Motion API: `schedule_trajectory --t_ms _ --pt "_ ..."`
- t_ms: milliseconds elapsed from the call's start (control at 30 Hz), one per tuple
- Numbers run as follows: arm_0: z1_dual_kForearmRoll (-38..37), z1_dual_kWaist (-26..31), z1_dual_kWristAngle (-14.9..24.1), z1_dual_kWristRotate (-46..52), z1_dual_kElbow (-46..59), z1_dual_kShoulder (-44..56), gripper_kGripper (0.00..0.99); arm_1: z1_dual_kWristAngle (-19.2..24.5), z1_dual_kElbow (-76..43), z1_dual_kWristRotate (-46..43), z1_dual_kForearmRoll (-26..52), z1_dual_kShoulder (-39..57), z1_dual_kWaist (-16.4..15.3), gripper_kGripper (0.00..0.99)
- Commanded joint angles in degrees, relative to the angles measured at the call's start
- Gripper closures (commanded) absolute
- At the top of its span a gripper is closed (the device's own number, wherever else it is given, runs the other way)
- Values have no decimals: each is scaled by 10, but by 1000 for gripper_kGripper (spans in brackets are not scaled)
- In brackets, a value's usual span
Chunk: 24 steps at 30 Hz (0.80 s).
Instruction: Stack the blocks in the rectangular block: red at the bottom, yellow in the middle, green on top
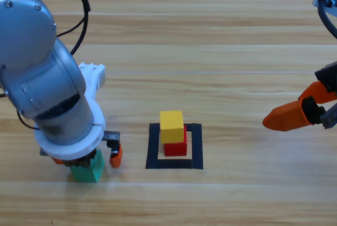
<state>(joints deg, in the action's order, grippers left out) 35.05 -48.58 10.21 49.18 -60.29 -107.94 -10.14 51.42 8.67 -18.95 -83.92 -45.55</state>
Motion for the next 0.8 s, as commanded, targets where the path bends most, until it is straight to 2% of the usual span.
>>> schedule_trajectory --t_ms 33,233,300,433,633,667,800 --pt "-26 24 -5 -13 26 -25 67 -5 -10 -27 -18 -8 13 1" --pt "-35 27 -5 -19 32 -37 119 21 0 -30 -35 -8 13 1" --pt "-35 29 -5 -20 32 -38 209 28 4 -29 -43 -8 13 1" --pt "-33 29 -9 -26 34 -38 465 33 9 -28 -49 -8 13 1" --pt "-17 29 -8 -35 26 -13 741 33 9 -28 -50 -4 13 1" --pt "7 29 -8 -45 -2 -2 789 33 9 -27 -50 -3 13 1" --pt "104 29 -12 -71 -131 8 847 33 8 -26 -50 -4 13 1"
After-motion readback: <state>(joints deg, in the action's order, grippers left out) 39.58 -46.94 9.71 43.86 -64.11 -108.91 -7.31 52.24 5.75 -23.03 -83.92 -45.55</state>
